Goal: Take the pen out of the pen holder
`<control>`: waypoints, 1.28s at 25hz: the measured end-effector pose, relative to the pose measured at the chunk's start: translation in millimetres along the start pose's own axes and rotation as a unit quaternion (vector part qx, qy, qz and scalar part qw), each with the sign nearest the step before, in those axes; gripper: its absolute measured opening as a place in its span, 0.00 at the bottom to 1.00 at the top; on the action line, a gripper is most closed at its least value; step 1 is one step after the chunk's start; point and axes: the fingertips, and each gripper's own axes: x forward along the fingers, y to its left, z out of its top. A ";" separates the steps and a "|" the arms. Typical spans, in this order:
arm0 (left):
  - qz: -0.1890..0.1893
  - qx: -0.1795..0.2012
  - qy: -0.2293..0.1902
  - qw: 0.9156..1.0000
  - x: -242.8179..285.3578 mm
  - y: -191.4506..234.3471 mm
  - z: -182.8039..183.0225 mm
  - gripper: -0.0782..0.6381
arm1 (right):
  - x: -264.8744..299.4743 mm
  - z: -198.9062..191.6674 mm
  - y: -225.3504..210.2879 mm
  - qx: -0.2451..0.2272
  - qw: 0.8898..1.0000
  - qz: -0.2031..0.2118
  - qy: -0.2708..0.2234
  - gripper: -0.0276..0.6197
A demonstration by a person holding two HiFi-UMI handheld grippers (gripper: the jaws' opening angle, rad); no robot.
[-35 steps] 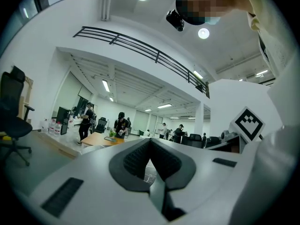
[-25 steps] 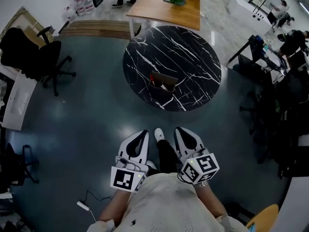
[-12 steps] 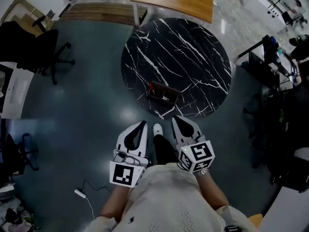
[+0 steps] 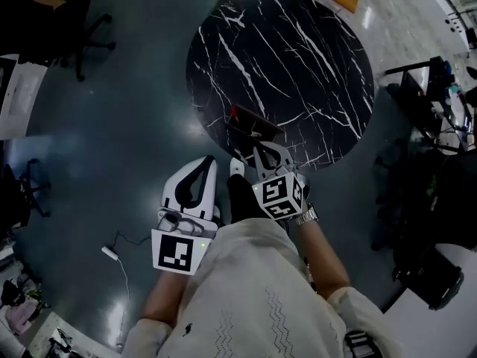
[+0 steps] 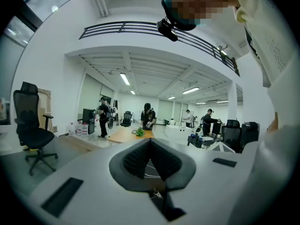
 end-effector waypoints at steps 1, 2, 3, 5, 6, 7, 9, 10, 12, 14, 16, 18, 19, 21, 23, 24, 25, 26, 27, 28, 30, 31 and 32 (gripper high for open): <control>0.005 0.001 0.002 1.000 2.3 2.3 -2.1 0.12 | 7.1 -5.3 -2.2 -0.020 1.000 0.002 0.008 0.07; 0.010 0.001 0.004 1.000 4.3 4.4 -4.1 0.12 | 14.0 -10.3 -3.7 -0.033 0.999 0.010 0.015 0.07; 0.016 -0.001 0.006 1.000 6.1 6.5 -5.7 0.12 | 20.7 -14.9 -4.2 -0.043 0.999 0.023 0.023 0.07; 0.027 -0.003 0.011 1.000 8.9 10.0 -7.9 0.12 | 33.3 -22.7 -3.2 -0.062 0.996 0.052 0.040 0.07; 0.032 -0.004 0.016 0.999 9.8 11.3 -8.8 0.12 | 38.8 -26.5 -2.4 -0.074 0.994 0.065 0.050 0.07; 0.037 -0.006 0.020 0.999 10.5 12.4 -9.7 0.12 | 43.7 -30.5 -1.5 -0.086 0.992 0.076 0.060 0.07; 0.044 -0.007 0.026 0.999 10.9 14.1 -11.0 0.12 | 50.8 -38.1 0.6 -0.100 0.987 0.094 0.080 0.10; 0.047 -0.007 0.026 0.999 11.0 15.3 -11.1 0.12 | 53.2 -40.3 0.8 -0.102 0.986 0.100 0.085 0.12; 0.054 -0.006 0.025 0.998 10.6 18.2 -10.9 0.12 | 56.2 -42.2 -1.9 -0.103 0.985 0.105 0.090 0.16; 0.062 -0.006 0.026 0.998 9.7 21.8 -12.3 0.12 | 59.9 -45.3 -4.9 -0.103 0.985 0.105 0.094 0.18; 0.071 -0.007 0.028 0.997 9.7 25.3 -14.2 0.12 | 65.5 -50.1 -4.5 -0.109 0.983 0.110 0.100 0.18; 0.078 -0.009 0.025 0.997 10.3 27.3 -12.8 0.12 | 71.1 -52.3 -1.8 -0.120 0.980 0.121 0.104 0.18; 0.081 -0.009 0.023 0.996 9.8 27.6 -11.7 0.12 | 73.5 -52.4 0.1 -0.126 0.978 0.126 0.105 0.18; 0.080 -0.002 0.020 0.997 5.9 27.2 -11.9 0.12 | 78.2 -51.6 3.9 -0.139 0.976 0.131 0.105 0.18; 0.078 0.005 0.021 0.997 2.1 27.9 -13.6 0.12 | 83.0 -49.8 5.0 -0.143 0.977 0.124 0.102 0.18; 0.079 0.006 0.022 0.997 1.3 29.2 -14.2 0.12 | 85.0 -48.9 4.2 -0.142 0.977 0.120 0.101 0.18; 0.082 0.006 0.023 0.996 0.8 30.6 -14.6 0.12 | 86.2 -48.6 3.3 -0.141 0.978 0.118 0.101 0.18; 0.085 0.005 0.024 0.996 0.1 32.1 -14.7 0.12 | 86.7 -49.0 2.4 -0.141 0.978 0.118 0.103 0.18; 0.089 0.004 0.023 0.996 -0.5 33.4 -14.7 0.12 | 86.9 -49.5 1.5 -0.141 0.977 0.118 0.106 0.18; 0.092 0.004 0.023 0.995 -1.1 34.6 -14.8 0.12 | 87.0 -49.7 0.5 -0.141 0.977 0.119 0.108 0.18; 0.093 0.004 0.023 0.995 -1.3 34.8 -15.5 0.12 | 86.3 -48.8 -0.6 -0.132 0.978 0.123 0.109 0.17; 0.091 0.004 0.023 0.996 -1.1 33.7 -16.3 0.12 | 85.2 -47.9 -0.9 -0.126 0.978 0.125 0.108 0.17; 0.089 0.005 0.024 0.996 -0.8 32.2 -17.3 0.12 | 83.5 -46.5 -1.5 -0.121 0.979 0.125 0.105 0.17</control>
